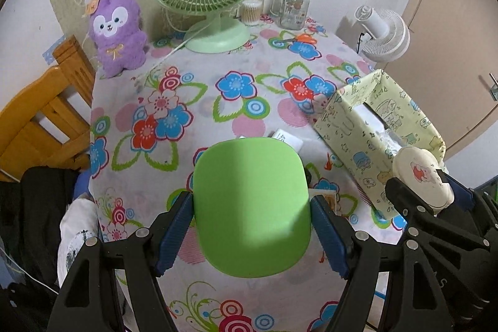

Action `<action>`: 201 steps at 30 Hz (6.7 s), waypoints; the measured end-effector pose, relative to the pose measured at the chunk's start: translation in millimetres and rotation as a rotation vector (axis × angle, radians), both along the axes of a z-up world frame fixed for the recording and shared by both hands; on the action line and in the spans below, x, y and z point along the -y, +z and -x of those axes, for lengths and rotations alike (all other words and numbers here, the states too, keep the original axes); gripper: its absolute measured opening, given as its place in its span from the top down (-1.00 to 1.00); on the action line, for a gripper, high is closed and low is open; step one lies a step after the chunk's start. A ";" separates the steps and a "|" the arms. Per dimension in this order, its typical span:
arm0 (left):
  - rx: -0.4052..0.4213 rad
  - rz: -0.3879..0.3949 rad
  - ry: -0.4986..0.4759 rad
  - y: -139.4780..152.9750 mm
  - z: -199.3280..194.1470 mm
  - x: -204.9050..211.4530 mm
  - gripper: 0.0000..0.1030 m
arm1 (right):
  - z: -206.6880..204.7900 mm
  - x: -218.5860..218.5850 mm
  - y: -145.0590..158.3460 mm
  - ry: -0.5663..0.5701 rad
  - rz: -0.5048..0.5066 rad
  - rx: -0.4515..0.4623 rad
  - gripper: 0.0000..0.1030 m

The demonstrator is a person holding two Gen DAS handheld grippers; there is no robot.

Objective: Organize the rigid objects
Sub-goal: 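Lift the green pad with the left tool while the right tool carries the compact toward the storage box, then lower the cream compact into the storage box and open the right tool while the left tool carries the pad, then lower the green pad into the storage box and open the left tool, then withdraw both tools from the storage box toward the chargers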

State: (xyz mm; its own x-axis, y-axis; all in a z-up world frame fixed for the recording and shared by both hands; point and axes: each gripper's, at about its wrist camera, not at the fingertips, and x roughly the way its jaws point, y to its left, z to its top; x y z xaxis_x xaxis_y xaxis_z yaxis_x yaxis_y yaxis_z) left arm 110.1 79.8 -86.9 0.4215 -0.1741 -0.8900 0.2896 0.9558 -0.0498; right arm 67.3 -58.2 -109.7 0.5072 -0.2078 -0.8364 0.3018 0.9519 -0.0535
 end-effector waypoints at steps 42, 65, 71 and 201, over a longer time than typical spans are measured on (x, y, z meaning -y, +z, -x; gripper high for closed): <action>-0.020 -0.013 0.303 -2.5 -33.9 116.1 -0.51 | -98.4 117.7 -12.9 0.392 -0.008 -0.104 -0.57; -0.095 -0.035 0.418 -33.0 -30.7 115.4 -0.51 | -135.3 102.6 -83.2 0.564 -0.075 -0.249 -0.58; -0.090 -0.034 0.393 -28.4 -37.3 118.8 -0.51 | -133.6 108.0 -71.1 0.580 -0.064 -0.233 -0.65; 0.068 -0.046 0.063 28.2 39.5 40.8 -0.92 | 9.8 50.7 48.9 0.311 -0.039 0.073 -0.71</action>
State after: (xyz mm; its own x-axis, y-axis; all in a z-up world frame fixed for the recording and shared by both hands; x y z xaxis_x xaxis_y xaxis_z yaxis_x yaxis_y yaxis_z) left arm 70.7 39.0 -58.7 0.4902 -0.1046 -0.8653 0.2300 0.9731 0.0126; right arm 57.6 -109.0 -60.8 0.6004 -0.0017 -0.7997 -0.0025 1.0000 -0.0040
